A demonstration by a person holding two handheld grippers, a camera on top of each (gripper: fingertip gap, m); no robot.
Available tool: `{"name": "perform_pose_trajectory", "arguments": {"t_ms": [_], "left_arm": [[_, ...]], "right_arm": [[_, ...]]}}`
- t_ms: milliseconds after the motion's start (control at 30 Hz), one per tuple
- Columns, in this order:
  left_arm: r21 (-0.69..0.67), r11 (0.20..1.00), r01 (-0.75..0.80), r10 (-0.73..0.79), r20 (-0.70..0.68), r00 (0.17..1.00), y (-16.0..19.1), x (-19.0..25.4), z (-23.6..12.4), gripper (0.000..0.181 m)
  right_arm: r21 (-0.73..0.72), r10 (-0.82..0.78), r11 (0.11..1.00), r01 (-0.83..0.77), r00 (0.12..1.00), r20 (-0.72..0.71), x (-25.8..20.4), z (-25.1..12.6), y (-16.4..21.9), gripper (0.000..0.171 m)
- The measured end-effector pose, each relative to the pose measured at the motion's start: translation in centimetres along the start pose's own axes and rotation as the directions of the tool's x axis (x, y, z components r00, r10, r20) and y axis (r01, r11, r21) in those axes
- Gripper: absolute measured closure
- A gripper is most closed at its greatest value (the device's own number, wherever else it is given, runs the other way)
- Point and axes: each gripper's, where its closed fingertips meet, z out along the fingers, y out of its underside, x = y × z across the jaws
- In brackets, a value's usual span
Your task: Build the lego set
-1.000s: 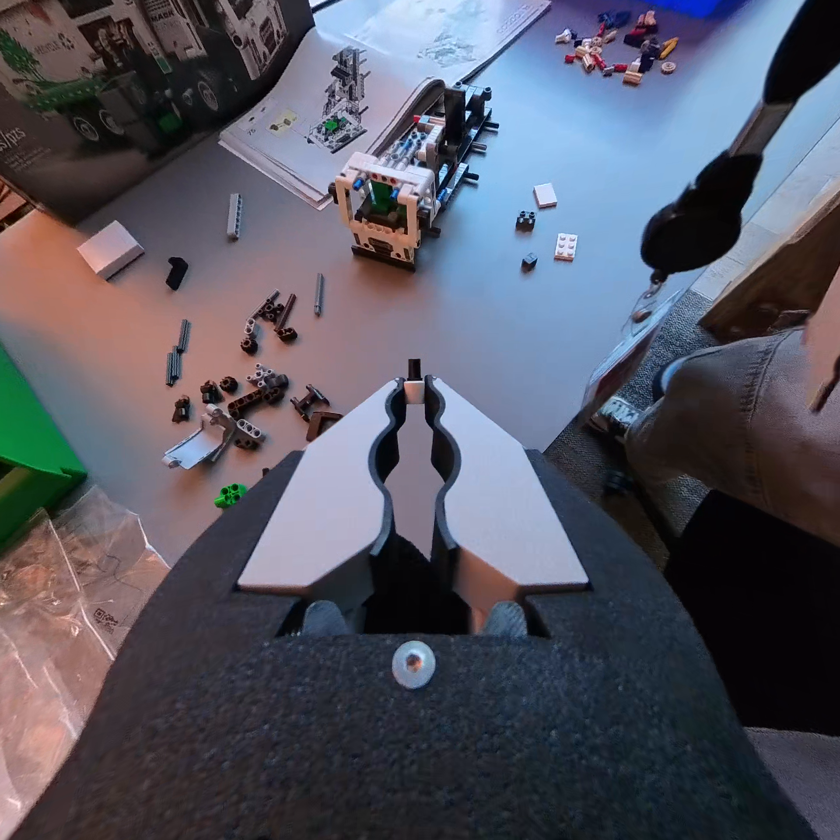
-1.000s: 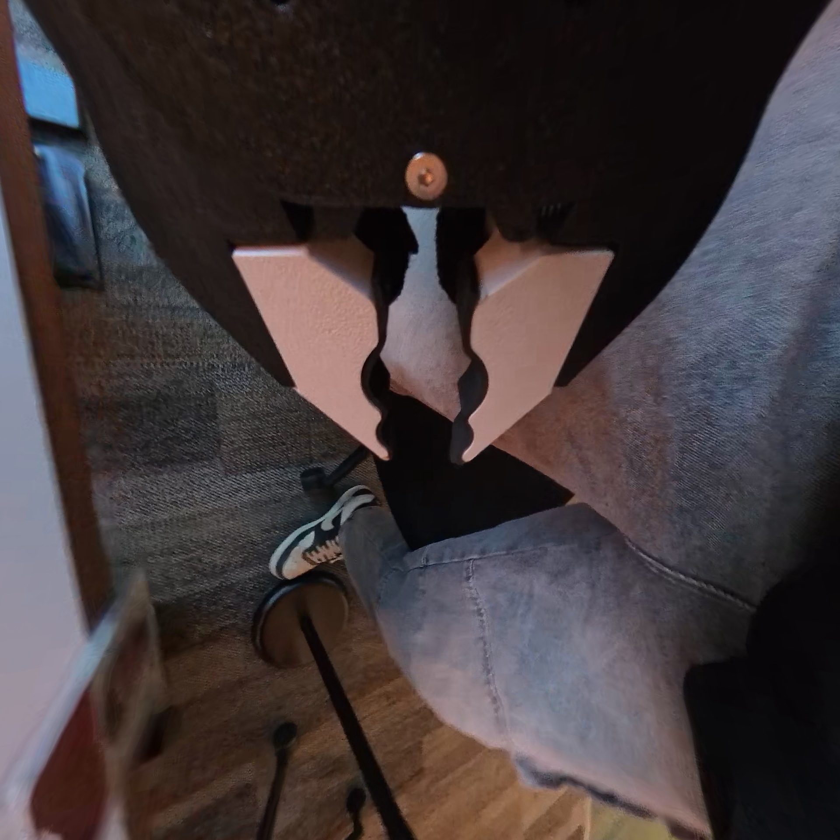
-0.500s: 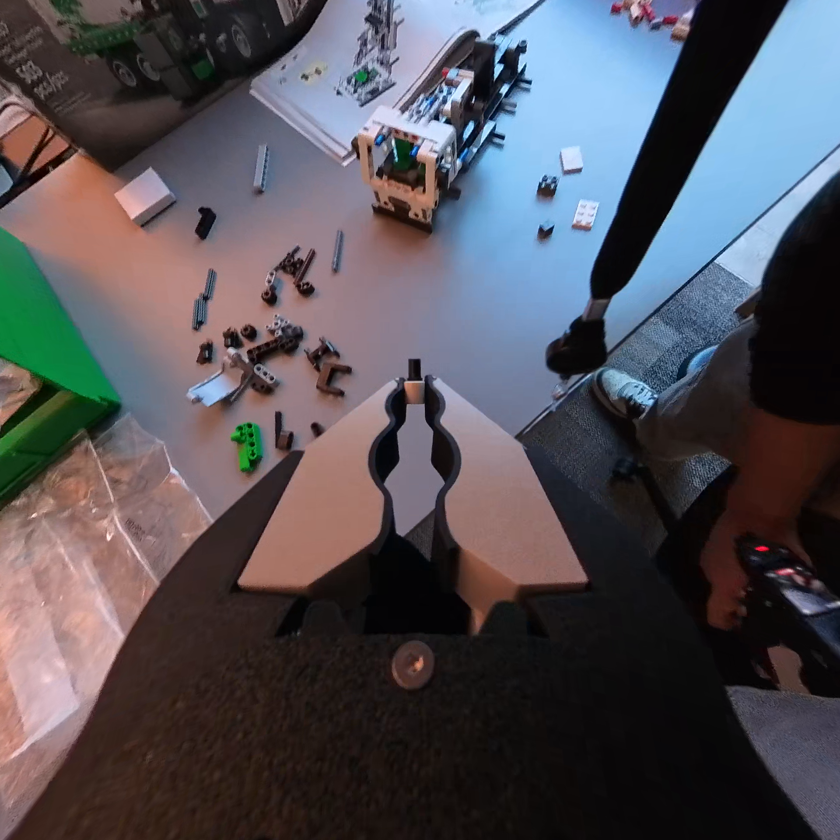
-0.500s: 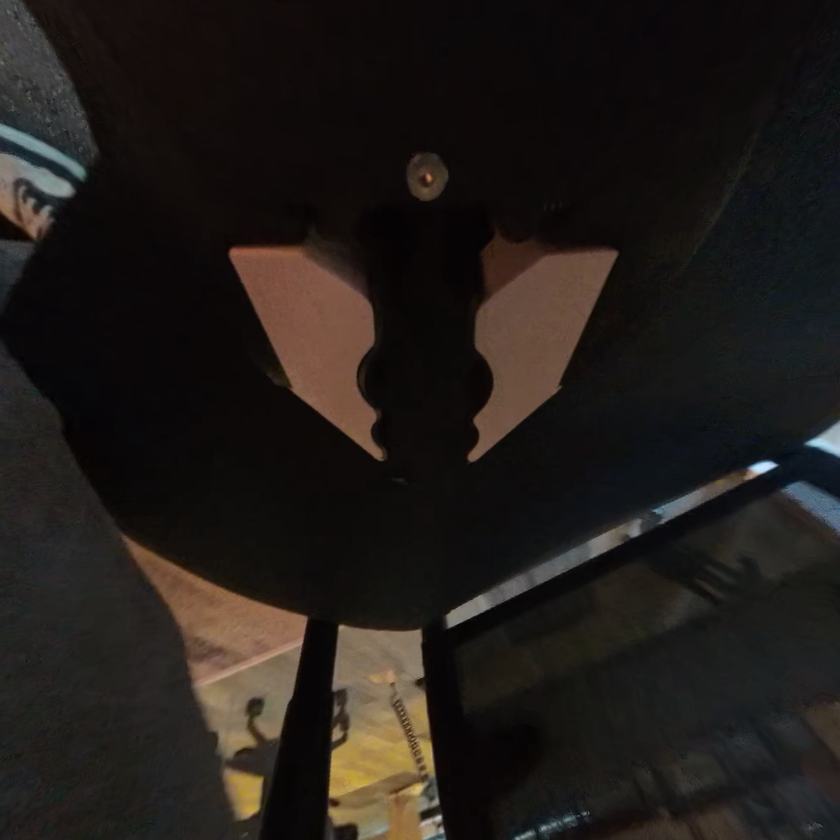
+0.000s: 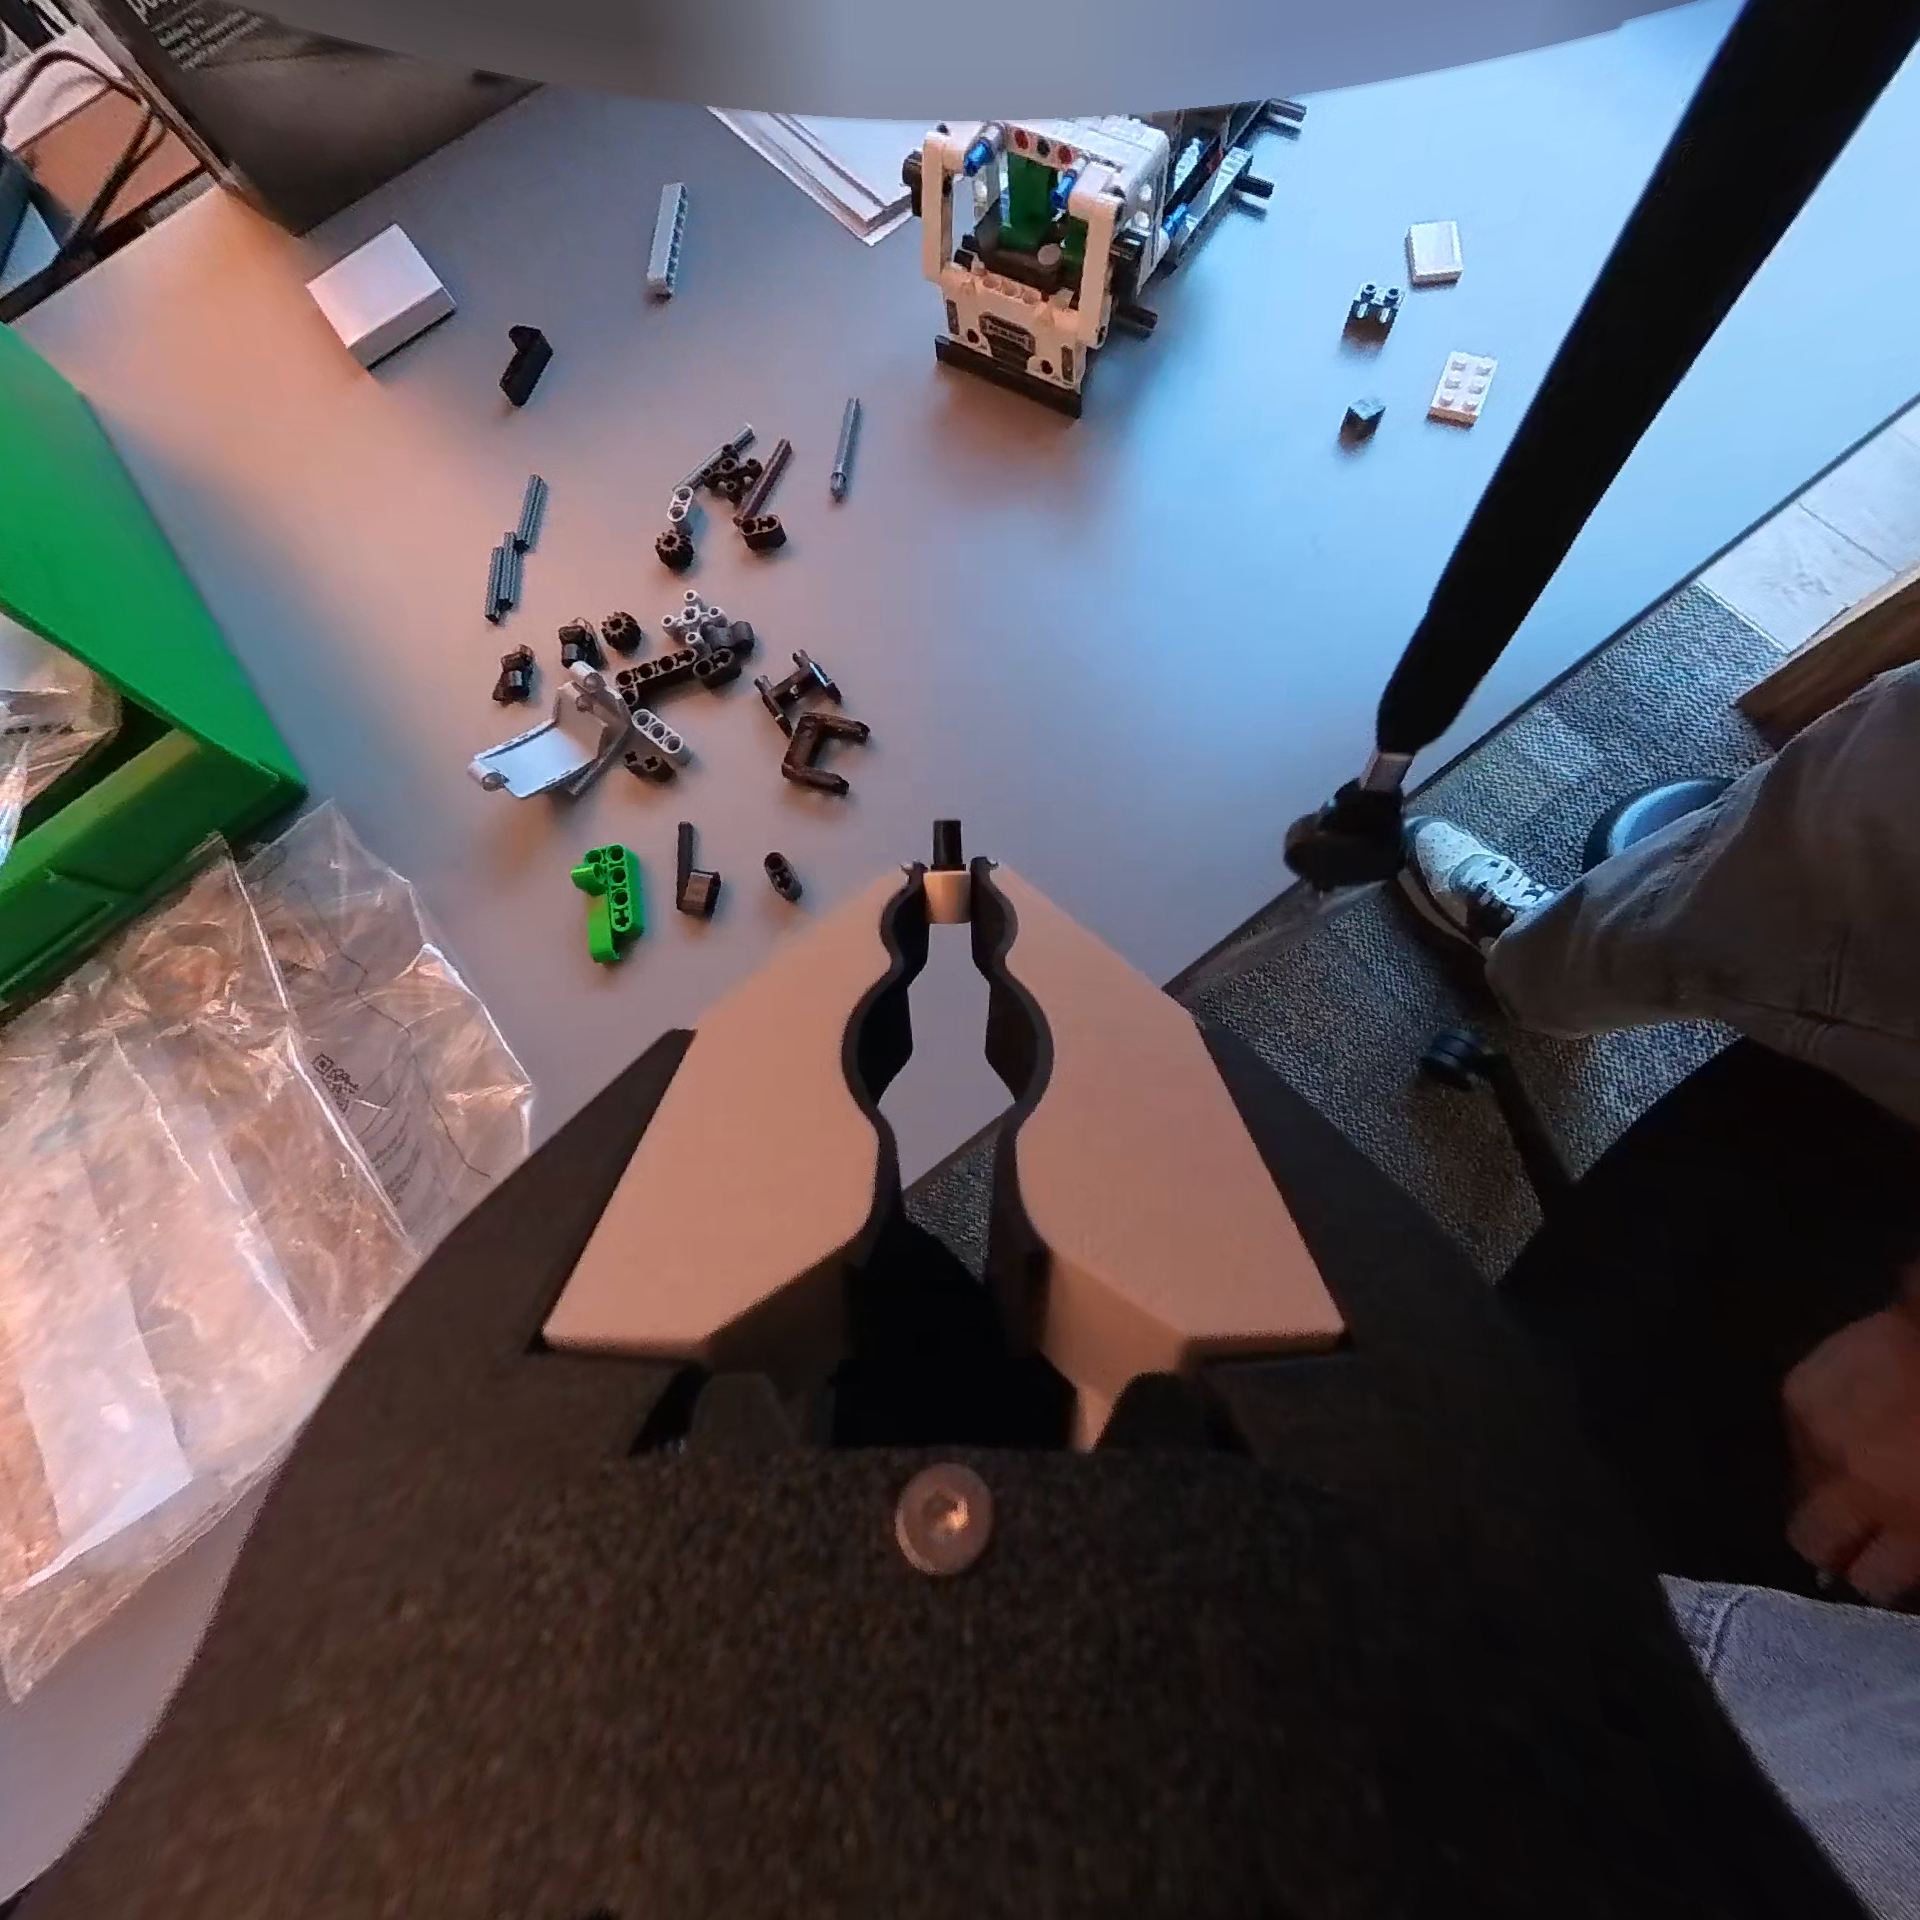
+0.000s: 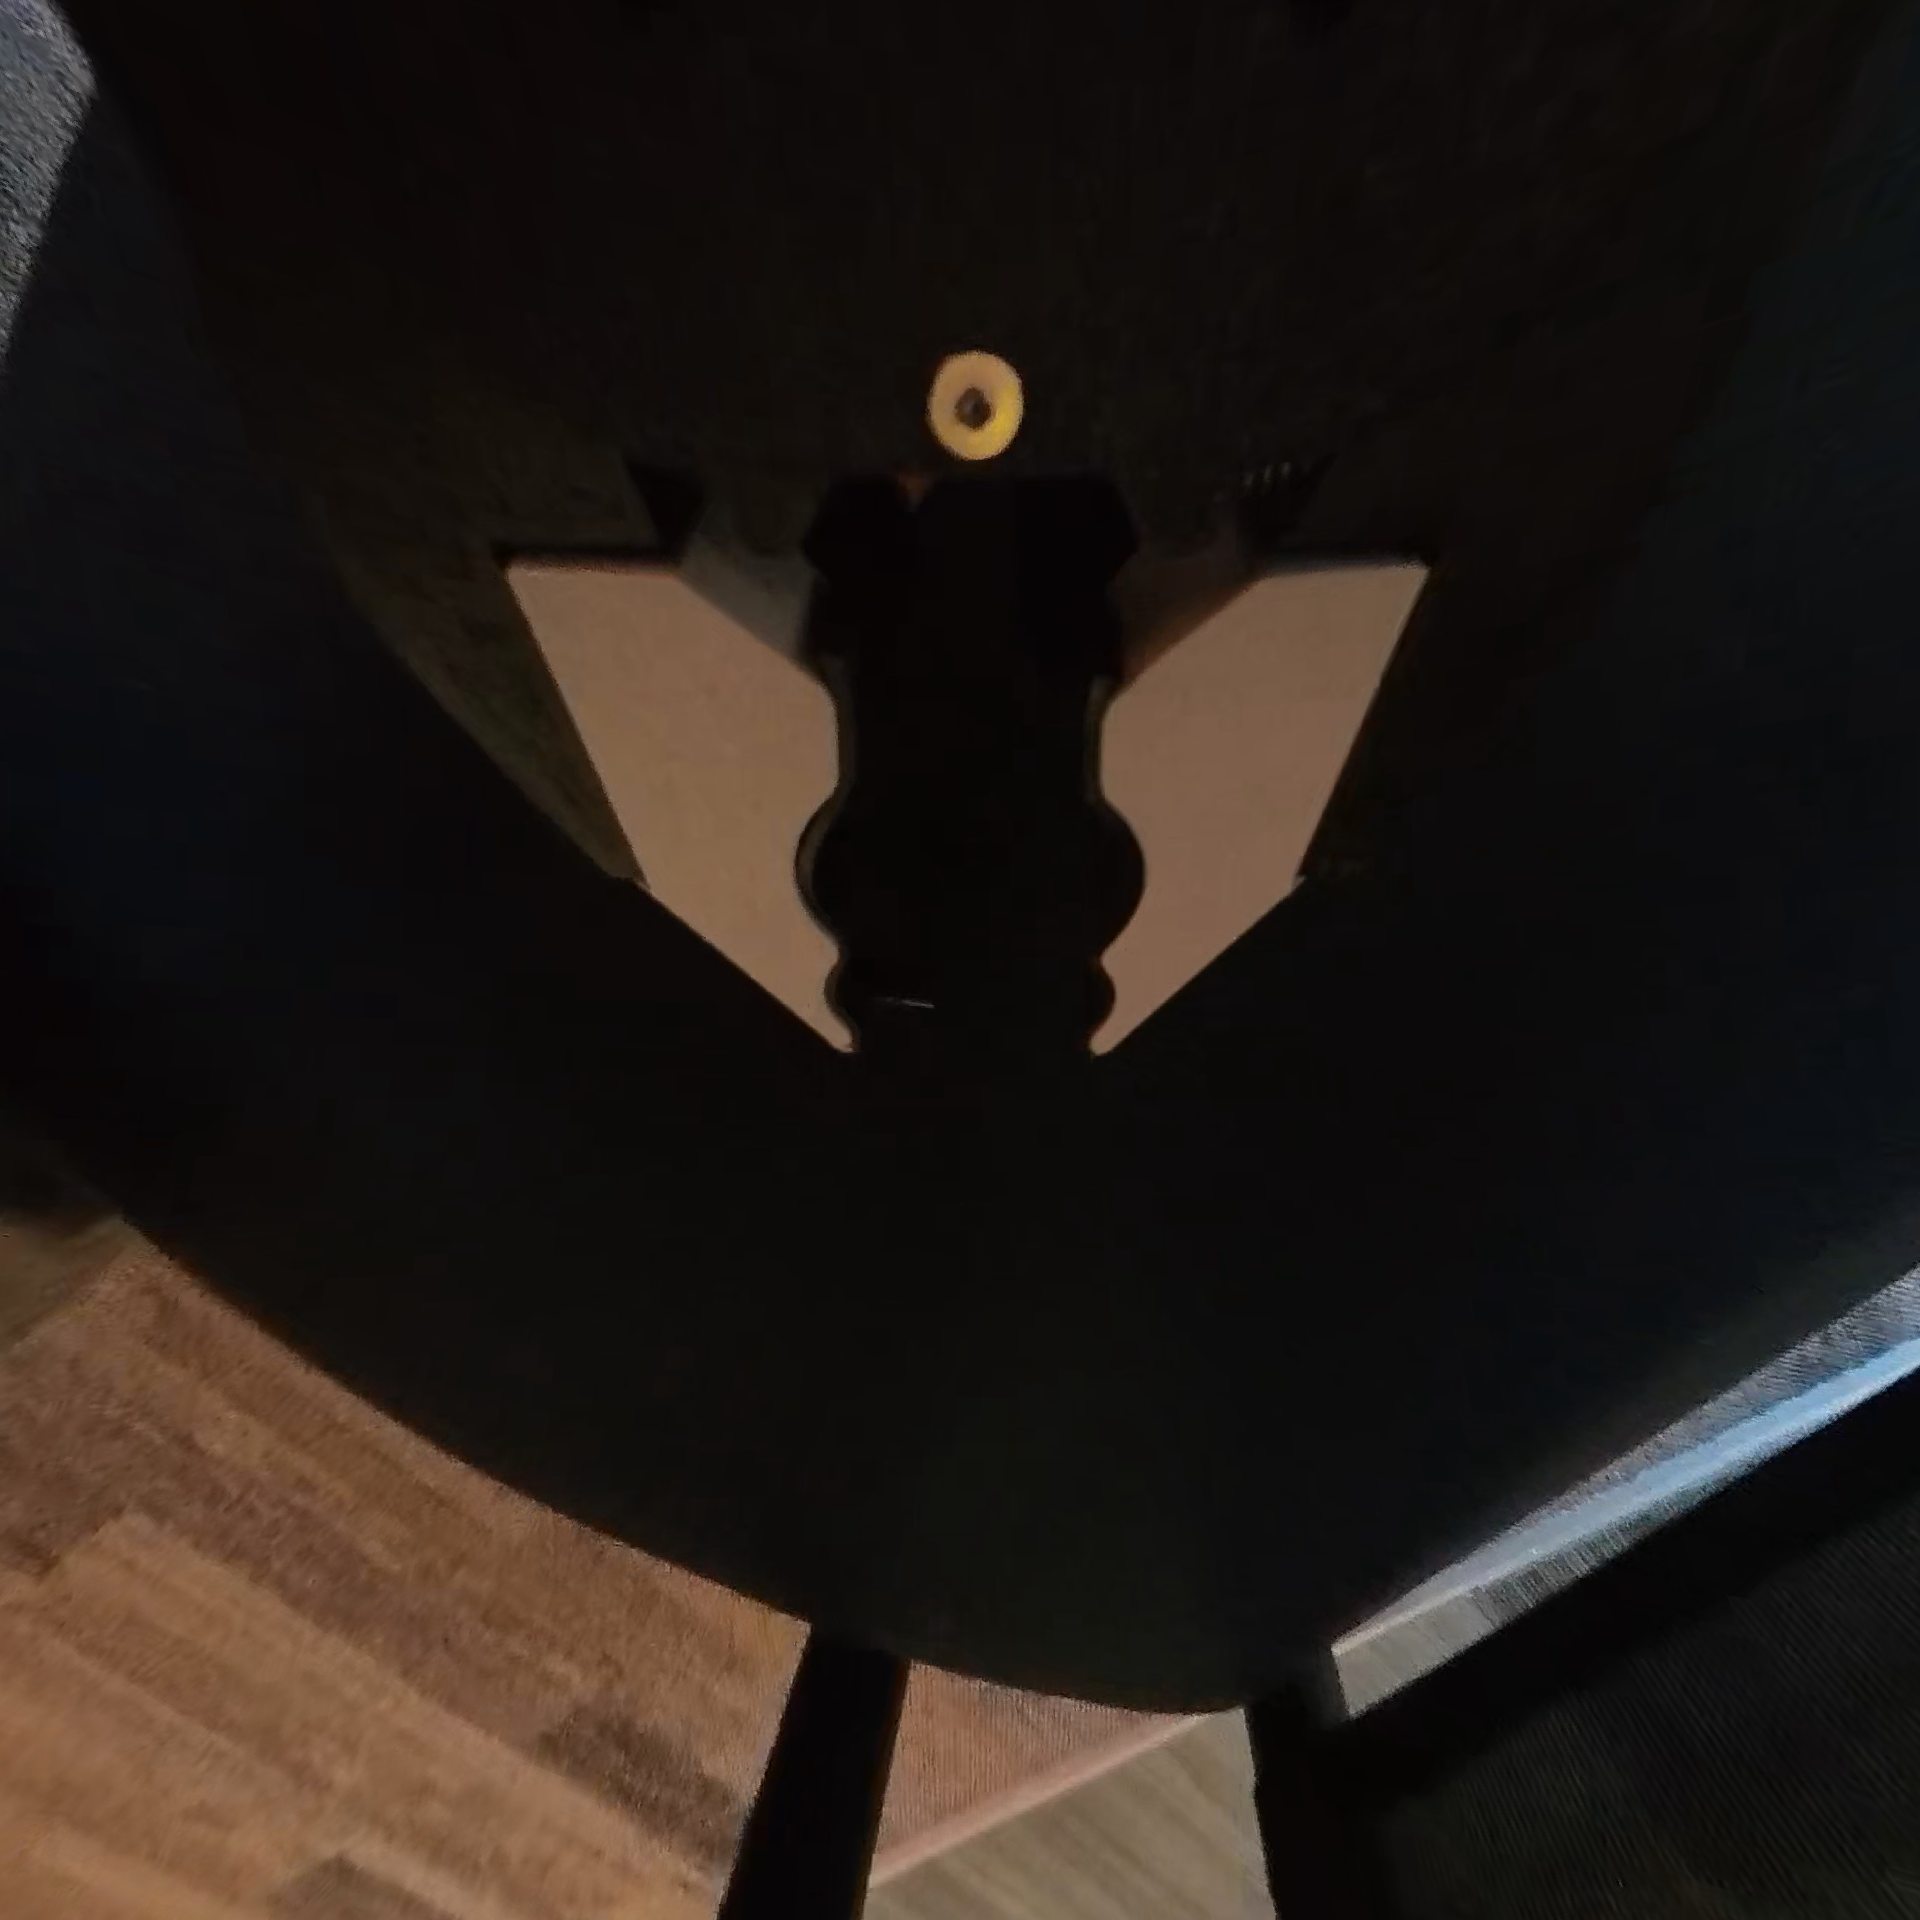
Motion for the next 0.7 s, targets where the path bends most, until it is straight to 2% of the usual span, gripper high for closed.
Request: {"name": "perform_pose_trajectory", "arguments": {"t_ms": [200, 367, 433, 567, 700], "left_arm": [[0.001, 0.999, -0.036, 0.036, -0.016, 0.999, 0.3, 1.1, 0.3, 0.175], [0.004, 0.999, -0.035, 0.035, -0.025, 0.999, 0.3, 1.7, 0.4, 0.175], [-0.001, 0.999, -0.037, 0.037, -0.031, 0.999, 0.5, 1.9, 0.3, 0.175], [-0.002, 0.999, -0.037, 0.037, -0.036, 0.999, 0.6, 1.9, 0.2, 0.175], [0.002, 0.999, -0.033, 0.033, -0.038, 0.999, 0.6, 1.9, 0.3, 0.175]], "right_arm": [[0.012, -0.021, 1.0, 0.022, 0.999, -0.034, 0.7, -0.5, 0.1, 0.135], [-0.017, 0.046, 0.999, -0.046, 0.998, -0.044, 1.6, -0.3, 0.6, 0.135], [-0.042, 0.054, 0.998, -0.053, 0.999, 0.006, 1.0, 0.0, 0.9, 0.152], [-0.083, 0.074, 0.994, -0.073, 0.997, 0.014, 1.1, 0.2, 1.5, 0.157], [-0.048, 0.079, 0.996, -0.077, 0.996, 0.045, 0.7, -0.1, 1.0, 0.144]]}}
